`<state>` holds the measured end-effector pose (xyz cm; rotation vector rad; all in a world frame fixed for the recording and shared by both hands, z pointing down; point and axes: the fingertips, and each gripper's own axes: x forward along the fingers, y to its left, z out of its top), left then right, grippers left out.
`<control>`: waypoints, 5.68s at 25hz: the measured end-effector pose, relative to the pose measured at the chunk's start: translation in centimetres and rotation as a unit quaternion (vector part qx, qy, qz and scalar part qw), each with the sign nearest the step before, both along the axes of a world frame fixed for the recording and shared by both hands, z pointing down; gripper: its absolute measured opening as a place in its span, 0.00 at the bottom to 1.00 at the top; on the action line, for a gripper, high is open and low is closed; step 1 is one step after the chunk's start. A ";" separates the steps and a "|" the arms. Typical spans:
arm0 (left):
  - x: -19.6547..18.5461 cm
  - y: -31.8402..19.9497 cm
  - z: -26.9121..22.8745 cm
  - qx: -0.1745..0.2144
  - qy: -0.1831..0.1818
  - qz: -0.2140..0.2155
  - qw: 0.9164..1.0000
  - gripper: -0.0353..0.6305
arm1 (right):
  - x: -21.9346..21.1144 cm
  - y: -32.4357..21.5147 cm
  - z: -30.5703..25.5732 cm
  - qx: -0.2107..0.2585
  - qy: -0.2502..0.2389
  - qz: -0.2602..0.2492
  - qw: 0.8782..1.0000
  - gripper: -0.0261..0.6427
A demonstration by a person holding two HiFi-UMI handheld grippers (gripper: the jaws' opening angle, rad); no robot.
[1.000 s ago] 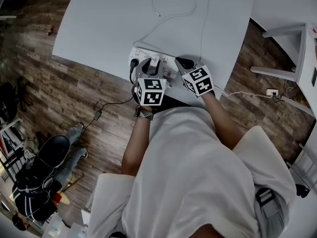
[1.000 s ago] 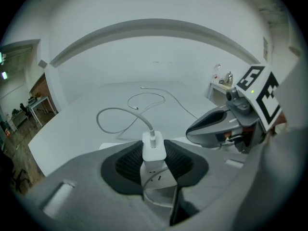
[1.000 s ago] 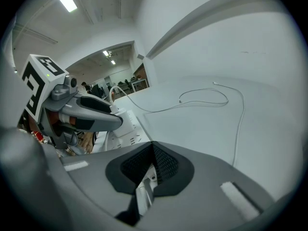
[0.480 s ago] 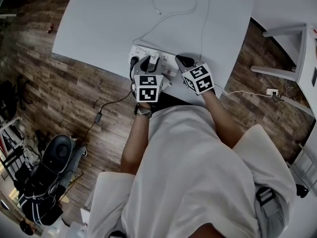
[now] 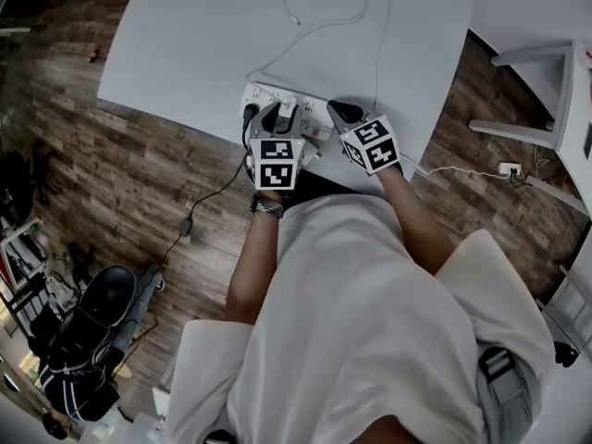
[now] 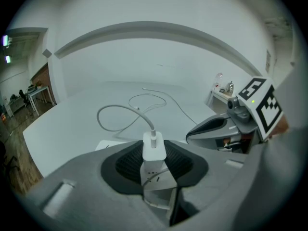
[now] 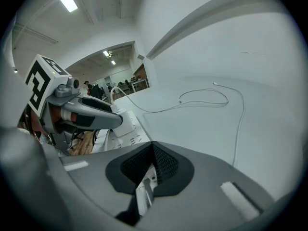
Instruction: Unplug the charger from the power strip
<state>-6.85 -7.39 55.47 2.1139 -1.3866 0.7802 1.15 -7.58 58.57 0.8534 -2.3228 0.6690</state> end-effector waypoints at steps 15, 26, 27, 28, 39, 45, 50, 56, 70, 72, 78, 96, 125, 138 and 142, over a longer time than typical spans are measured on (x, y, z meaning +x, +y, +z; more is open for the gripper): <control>0.5 0.3 0.0 0.020 -0.023 0.013 0.999 0.26 | 0.2 0.2 0.0 0.000 0.000 -0.001 1.000 0.04; 0.8 0.4 -0.3 -0.005 0.040 -0.013 0.999 0.26 | 0.9 0.5 -0.1 0.002 0.000 0.000 1.000 0.04; 0.8 0.5 -0.3 -0.006 0.042 -0.013 0.999 0.26 | 0.9 0.5 -0.1 0.002 0.000 0.001 1.000 0.04; 0.8 0.5 -0.3 -0.006 0.043 -0.014 0.999 0.26 | 0.9 0.6 -0.1 0.003 0.000 0.001 1.000 0.04; 1.0 0.5 -0.5 0.016 0.005 -0.007 1.000 0.26 | 0.9 0.5 -0.3 0.004 -0.001 0.000 1.000 0.04; 1.3 0.4 -0.6 0.030 -0.025 0.010 0.999 0.26 | 0.9 0.5 -0.3 0.003 0.000 0.000 1.000 0.04; 1.5 0.5 -0.5 0.037 -0.060 0.030 0.997 0.26 | 0.9 0.4 -0.3 0.002 0.002 0.000 1.000 0.04; 1.3 0.5 -0.5 0.027 -0.026 0.011 0.999 0.26 | 0.9 0.4 -0.3 0.002 0.003 -0.001 1.000 0.04; 0.8 0.6 -0.6 0.018 0.022 -0.013 1.000 0.26 | 0.9 0.6 -0.3 0.004 0.003 0.001 1.000 0.04; 1.0 0.6 -0.7 0.020 0.016 -0.009 1.000 0.26 | 1.0 0.7 -0.3 0.005 0.003 0.001 1.000 0.04; 1.4 0.6 -0.6 0.028 -0.018 0.010 0.999 0.26 | 1.1 0.7 -0.3 0.005 0.004 0.000 1.000 0.04; 0.9 0.3 -0.8 0.013 0.036 -0.015 0.999 0.26 | 0.9 0.5 -0.3 0.005 0.005 0.001 1.000 0.04; 0.7 0.3 -0.8 0.031 0.030 -0.014 0.999 0.26 | 0.8 0.5 -0.2 0.006 0.006 0.003 1.000 0.04; 0.9 0.6 -1.0 0.068 -0.009 -0.005 0.998 0.26 | 0.7 0.6 -0.1 0.006 0.007 0.003 1.000 0.04; 1.2 0.6 -1.0 0.076 -0.020 0.004 0.997 0.26 | 0.8 0.6 -0.2 0.007 0.008 0.002 1.000 0.04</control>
